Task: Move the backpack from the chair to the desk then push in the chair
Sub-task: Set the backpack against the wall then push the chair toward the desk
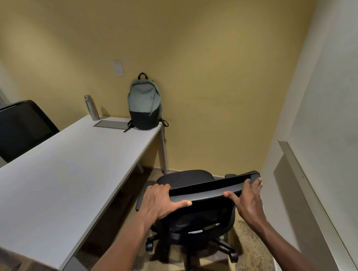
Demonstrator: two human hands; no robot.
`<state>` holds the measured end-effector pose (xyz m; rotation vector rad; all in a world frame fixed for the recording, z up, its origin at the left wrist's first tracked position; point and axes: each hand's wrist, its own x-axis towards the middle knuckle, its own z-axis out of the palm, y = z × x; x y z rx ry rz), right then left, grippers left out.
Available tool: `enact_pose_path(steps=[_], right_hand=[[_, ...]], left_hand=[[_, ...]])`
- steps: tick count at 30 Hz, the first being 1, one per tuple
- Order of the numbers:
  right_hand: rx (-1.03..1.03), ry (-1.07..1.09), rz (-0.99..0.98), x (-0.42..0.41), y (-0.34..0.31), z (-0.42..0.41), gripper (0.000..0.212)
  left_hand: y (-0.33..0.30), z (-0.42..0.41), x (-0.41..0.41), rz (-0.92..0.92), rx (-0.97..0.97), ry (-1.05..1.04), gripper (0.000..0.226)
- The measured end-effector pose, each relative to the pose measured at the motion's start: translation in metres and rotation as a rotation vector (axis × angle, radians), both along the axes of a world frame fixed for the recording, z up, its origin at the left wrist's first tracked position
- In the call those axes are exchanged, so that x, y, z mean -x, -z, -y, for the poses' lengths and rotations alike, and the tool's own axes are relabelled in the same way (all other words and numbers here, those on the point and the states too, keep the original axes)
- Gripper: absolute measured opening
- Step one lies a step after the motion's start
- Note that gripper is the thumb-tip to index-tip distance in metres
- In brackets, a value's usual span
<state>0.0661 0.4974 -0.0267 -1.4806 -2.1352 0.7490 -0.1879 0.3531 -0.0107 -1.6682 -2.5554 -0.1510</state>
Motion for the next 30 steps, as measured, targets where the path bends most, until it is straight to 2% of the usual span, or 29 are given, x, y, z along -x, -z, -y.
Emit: enact_pose_path(steps=[6,12,18,24,30], right_hand=[[-0.013,-0.063,-0.010,0.016,0.003,-0.032,0.100],[0.023,-0.183,0.081,0.029,-0.013,-0.070,0.096],[0.055,-0.315,0.156,0.054,-0.031,-0.113,0.082],[0.041,-0.421,0.271,0.086,-0.039,-0.138,0.080],[0.016,-0.480,0.246,0.120,-0.035,-0.145,0.070]], left_hand=[[-0.001,-0.018,0.013,0.000,-0.027,-0.028,0.091],[0.004,-0.033,0.009,0.017,-0.042,-0.093,0.092],[-0.002,-0.047,0.009,0.014,-0.052,-0.176,0.101],[-0.002,-0.049,0.013,-0.018,-0.065,-0.287,0.097],[0.003,-0.047,0.016,-0.031,-0.055,-0.402,0.098]])
